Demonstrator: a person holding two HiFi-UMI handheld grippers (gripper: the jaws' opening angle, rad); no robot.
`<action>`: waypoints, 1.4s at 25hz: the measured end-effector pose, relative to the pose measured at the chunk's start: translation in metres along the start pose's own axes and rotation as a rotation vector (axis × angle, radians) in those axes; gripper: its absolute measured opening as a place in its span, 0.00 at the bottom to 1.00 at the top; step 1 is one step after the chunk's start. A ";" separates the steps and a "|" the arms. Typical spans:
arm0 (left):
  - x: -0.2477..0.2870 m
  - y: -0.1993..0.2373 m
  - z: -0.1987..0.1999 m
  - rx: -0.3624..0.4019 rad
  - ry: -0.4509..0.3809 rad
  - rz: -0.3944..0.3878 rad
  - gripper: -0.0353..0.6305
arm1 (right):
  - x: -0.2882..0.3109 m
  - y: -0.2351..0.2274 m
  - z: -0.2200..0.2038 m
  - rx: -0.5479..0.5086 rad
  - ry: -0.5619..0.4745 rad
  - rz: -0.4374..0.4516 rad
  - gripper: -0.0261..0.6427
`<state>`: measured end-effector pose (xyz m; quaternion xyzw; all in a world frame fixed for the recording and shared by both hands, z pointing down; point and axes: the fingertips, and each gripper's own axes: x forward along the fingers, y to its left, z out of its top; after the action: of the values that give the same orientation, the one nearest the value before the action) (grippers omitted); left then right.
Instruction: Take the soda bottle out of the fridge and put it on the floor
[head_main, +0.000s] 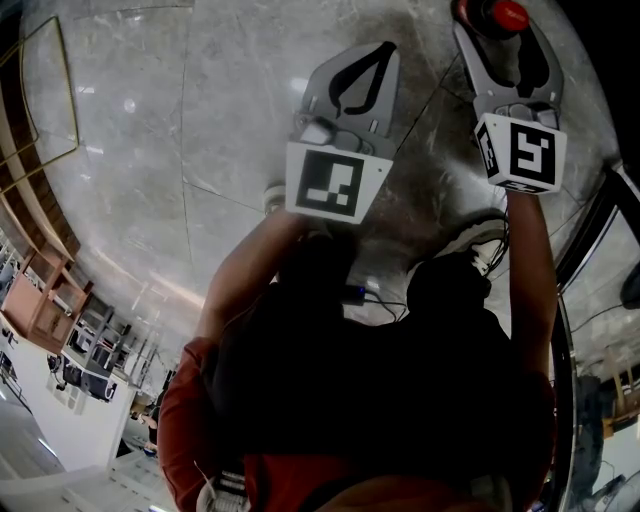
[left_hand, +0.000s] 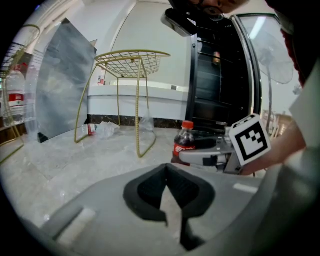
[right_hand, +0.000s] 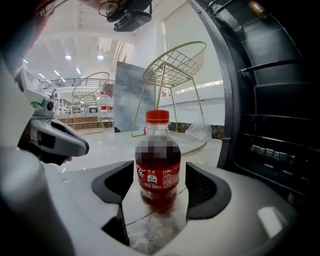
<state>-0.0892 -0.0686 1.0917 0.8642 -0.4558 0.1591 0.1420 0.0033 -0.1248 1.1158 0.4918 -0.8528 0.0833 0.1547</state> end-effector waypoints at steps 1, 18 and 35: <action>0.000 -0.001 0.001 0.003 -0.002 0.000 0.05 | -0.002 0.000 0.000 0.001 0.000 0.000 0.50; -0.014 -0.011 -0.001 0.024 0.000 -0.005 0.05 | -0.052 0.023 -0.010 0.044 -0.006 0.016 0.50; -0.018 -0.018 -0.010 0.037 0.025 -0.017 0.05 | -0.060 0.031 -0.013 0.033 0.002 0.007 0.50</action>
<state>-0.0859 -0.0414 1.0920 0.8684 -0.4436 0.1770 0.1330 0.0071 -0.0564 1.1079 0.4911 -0.8529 0.0987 0.1471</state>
